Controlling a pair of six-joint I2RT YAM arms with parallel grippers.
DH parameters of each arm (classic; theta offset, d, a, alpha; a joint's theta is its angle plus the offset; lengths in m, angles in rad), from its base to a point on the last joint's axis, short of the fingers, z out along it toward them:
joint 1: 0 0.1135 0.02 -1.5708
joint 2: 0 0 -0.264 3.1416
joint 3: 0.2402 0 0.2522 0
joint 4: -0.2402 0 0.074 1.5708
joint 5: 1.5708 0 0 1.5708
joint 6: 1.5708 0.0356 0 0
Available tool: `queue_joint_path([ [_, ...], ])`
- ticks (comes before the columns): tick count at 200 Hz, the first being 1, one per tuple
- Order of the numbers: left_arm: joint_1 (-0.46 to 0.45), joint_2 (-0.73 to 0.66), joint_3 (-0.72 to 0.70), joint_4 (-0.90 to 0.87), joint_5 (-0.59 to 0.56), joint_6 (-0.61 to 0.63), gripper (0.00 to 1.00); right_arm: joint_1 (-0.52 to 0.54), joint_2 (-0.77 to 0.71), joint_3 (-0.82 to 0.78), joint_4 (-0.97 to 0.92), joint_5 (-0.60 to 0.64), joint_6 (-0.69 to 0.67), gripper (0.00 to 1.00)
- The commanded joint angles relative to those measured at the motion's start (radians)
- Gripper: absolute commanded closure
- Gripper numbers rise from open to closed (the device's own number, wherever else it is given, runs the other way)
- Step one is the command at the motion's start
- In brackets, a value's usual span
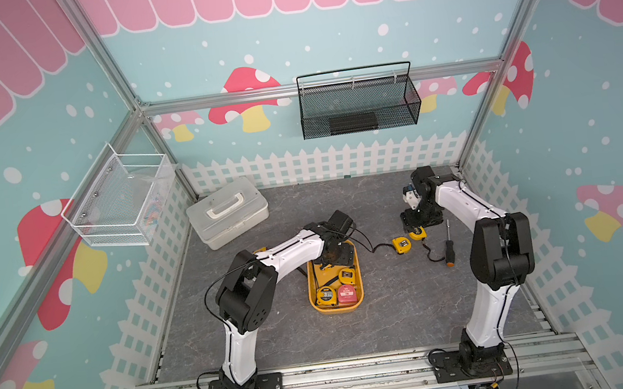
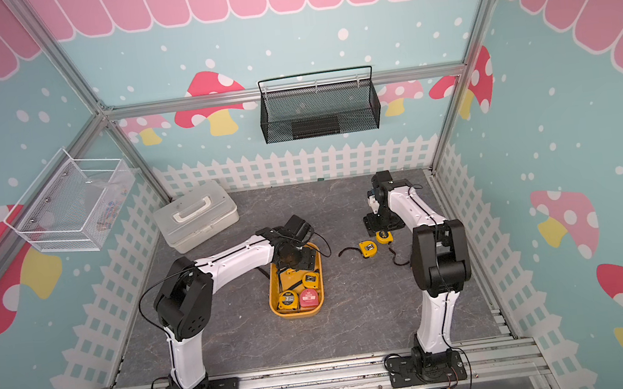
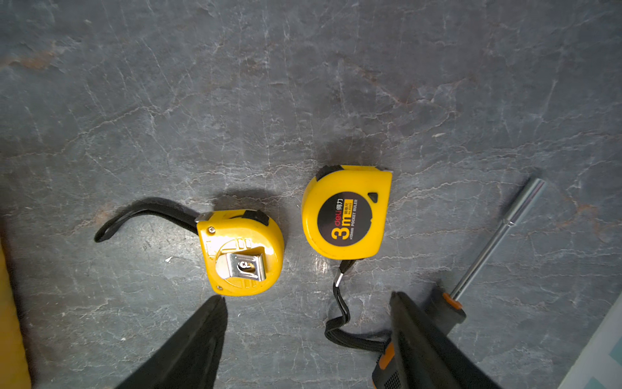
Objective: Take the tape measure out of the storage box
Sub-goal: Pick up the tape measure from the storage box.
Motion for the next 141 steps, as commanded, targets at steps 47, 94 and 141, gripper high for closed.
queue_joint_path([
  [47,-0.009,-0.03,0.033,-0.047,-0.071,0.022,0.15,0.009,-0.024,0.003,-0.007,-0.019,0.004,0.23],
  [94,-0.007,-0.024,0.02,-0.068,-0.106,0.009,0.13,0.013,-0.024,0.0,-0.007,-0.021,0.004,0.23],
  [141,-0.006,-0.008,0.01,-0.067,-0.1,-0.018,0.11,0.014,-0.024,-0.009,-0.002,-0.029,0.01,0.23],
])
